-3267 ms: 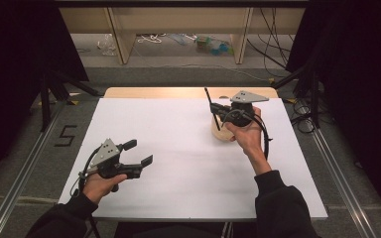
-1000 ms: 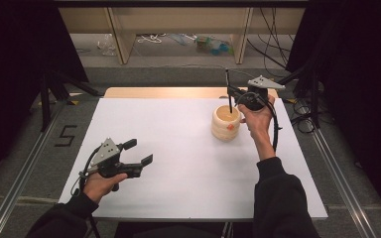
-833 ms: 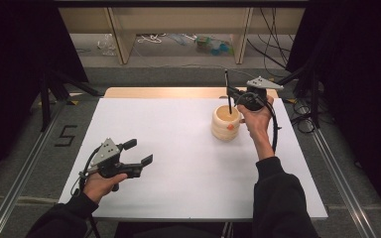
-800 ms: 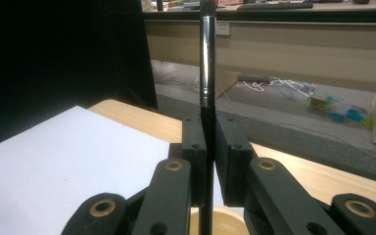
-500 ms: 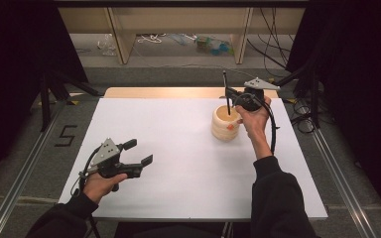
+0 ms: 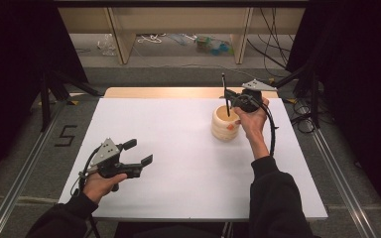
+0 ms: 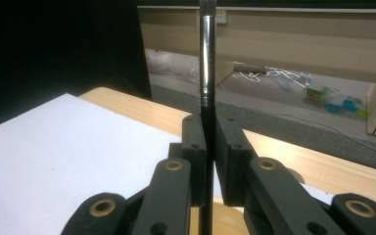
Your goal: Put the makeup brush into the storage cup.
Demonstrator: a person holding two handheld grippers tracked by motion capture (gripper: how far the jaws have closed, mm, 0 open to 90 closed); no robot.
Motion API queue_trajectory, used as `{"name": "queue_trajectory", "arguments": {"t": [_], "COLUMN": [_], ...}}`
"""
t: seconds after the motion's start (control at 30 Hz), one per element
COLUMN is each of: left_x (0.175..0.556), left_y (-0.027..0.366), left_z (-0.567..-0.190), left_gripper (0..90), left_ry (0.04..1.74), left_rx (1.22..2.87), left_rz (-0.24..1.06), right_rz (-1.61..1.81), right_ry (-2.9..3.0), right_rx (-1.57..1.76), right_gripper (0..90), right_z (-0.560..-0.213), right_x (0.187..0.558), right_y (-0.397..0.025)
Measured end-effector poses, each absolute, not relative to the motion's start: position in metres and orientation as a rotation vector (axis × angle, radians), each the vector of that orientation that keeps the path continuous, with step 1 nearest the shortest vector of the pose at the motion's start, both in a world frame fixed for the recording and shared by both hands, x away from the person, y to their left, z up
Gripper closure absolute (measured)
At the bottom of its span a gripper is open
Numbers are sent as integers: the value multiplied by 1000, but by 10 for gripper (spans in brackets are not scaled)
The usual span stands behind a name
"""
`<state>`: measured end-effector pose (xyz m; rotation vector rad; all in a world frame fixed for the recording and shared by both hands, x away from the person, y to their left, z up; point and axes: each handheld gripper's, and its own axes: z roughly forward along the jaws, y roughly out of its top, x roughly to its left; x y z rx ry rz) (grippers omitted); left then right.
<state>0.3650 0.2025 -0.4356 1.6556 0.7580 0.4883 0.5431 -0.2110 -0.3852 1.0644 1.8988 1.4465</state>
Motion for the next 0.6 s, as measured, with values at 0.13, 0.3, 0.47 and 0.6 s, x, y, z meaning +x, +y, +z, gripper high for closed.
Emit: {"name": "queue_trajectory", "arguments": {"t": [0.13, 0.3, 0.47, 0.6], "left_x": [365, 365, 365, 365], "left_y": [203, 203, 203, 203], "left_z": [-435, -436, -436, -436], "left_gripper": [162, 162, 162, 162], "left_ry": [755, 756, 754, 759], "left_rx": [1655, 1654, 1657, 1652], "left_rz": [488, 489, 491, 489], "right_rz": [1437, 1452, 1452, 1449], "right_ry": [1911, 1902, 1906, 1906], "right_rx": [1096, 1089, 1114, 1109], "right_gripper": [839, 839, 838, 838], "right_z": [-388, -393, -401, -405], "right_x": [542, 542, 541, 540], "right_y": [-212, -212, -215, -215]}}
